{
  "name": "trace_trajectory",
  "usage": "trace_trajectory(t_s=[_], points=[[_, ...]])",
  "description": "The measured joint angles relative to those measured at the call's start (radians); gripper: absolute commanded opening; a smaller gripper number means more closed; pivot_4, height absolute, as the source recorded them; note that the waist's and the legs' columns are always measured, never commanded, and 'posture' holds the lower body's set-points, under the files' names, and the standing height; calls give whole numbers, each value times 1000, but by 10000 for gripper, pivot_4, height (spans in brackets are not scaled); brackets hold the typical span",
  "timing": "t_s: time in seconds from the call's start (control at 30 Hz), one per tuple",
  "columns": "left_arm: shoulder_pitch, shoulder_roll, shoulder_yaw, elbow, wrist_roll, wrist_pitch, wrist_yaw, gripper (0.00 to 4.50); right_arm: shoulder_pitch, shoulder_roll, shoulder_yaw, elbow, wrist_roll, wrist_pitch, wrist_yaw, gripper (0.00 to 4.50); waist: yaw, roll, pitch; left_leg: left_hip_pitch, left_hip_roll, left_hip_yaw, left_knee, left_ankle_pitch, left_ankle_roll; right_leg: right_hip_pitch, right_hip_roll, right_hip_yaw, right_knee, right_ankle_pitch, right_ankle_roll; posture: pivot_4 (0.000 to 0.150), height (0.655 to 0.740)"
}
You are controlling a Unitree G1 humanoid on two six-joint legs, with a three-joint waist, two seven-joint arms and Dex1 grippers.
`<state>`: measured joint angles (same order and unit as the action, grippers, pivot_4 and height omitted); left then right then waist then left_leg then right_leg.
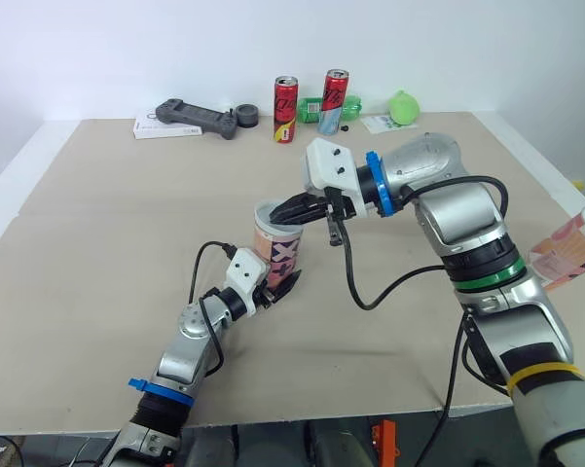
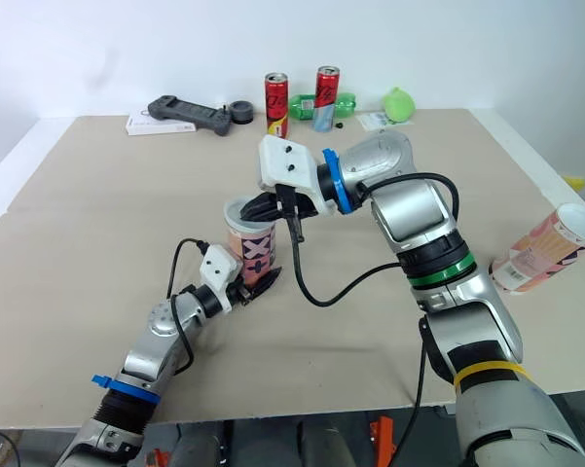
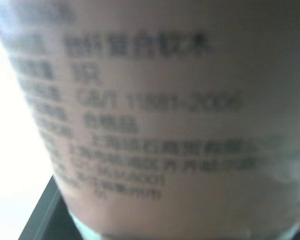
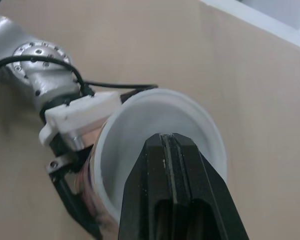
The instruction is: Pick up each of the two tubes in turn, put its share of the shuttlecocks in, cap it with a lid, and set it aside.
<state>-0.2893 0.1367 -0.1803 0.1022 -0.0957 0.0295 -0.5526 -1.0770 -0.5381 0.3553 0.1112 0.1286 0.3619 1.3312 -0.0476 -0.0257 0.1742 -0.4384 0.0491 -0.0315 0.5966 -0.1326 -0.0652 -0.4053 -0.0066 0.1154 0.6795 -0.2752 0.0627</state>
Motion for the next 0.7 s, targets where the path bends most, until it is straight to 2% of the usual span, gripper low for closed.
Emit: trace_trajectory(t_s=[0.7], points=[[1,-6,0,26,7,0,6,29771,9,-7,42,-36,-134,-97,-3,129,0,2,-20,3,0,0,0,-1,-1,0,0,0,0,-2,-1,1500,7400]])
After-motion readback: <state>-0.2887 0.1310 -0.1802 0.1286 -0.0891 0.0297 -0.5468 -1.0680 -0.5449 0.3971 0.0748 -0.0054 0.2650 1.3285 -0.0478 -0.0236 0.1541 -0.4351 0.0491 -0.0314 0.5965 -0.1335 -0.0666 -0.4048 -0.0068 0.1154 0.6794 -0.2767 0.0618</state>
